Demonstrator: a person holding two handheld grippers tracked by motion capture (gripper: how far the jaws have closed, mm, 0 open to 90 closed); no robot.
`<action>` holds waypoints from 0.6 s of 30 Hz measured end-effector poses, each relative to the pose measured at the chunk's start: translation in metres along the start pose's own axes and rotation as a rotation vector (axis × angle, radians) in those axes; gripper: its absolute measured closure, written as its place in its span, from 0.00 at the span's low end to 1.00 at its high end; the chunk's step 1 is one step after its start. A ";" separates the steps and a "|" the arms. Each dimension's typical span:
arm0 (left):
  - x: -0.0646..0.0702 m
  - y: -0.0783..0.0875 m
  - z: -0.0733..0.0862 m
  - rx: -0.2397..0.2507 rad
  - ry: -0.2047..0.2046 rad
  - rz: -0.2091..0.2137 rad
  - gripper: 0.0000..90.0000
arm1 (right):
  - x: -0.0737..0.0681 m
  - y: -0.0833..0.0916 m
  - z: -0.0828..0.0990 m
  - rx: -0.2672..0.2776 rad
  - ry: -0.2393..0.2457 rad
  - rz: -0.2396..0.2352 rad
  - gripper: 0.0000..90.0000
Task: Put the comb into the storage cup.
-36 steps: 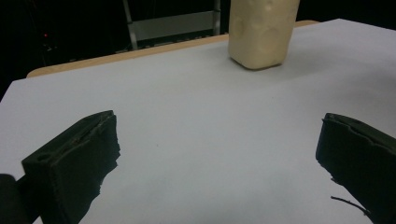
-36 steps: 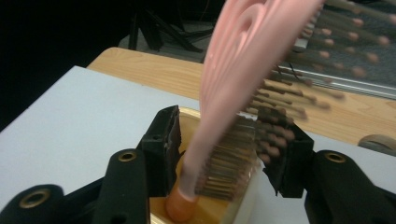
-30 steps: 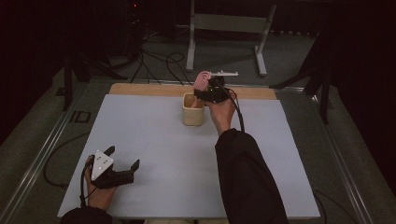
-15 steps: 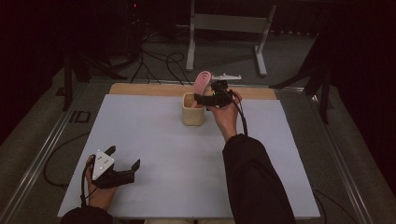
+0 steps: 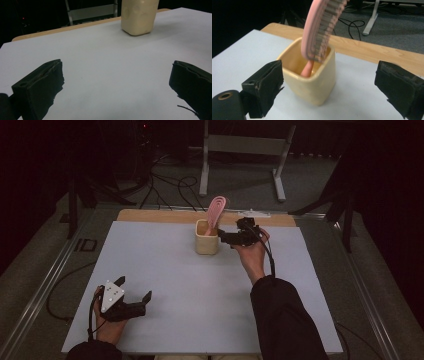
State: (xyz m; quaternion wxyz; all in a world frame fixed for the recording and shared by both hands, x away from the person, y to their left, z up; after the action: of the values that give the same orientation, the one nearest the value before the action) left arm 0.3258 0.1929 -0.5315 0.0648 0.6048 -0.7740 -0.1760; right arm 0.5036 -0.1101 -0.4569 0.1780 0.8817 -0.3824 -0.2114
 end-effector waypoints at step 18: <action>0.001 -0.001 -0.006 0.008 -0.035 -0.010 0.00 | -0.031 0.034 0.050 -0.091 0.172 -0.056 0.09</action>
State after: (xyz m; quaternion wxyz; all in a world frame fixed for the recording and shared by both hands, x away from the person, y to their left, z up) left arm 0.3281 0.1903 -0.5268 0.0482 0.6056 -0.7728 -0.1836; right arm 0.4387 -0.1160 -0.4753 0.2439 0.8980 -0.3308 -0.1570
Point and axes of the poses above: each handheld gripper's, and its own axes: y roughly backward along the jaws, z roughly out of its underside, x roughly to its right, the point moved 9 cm from there along -y, roughly forward along the jaws, and after that the axes turned 12 degrees about -z, right-handed, at the moved point
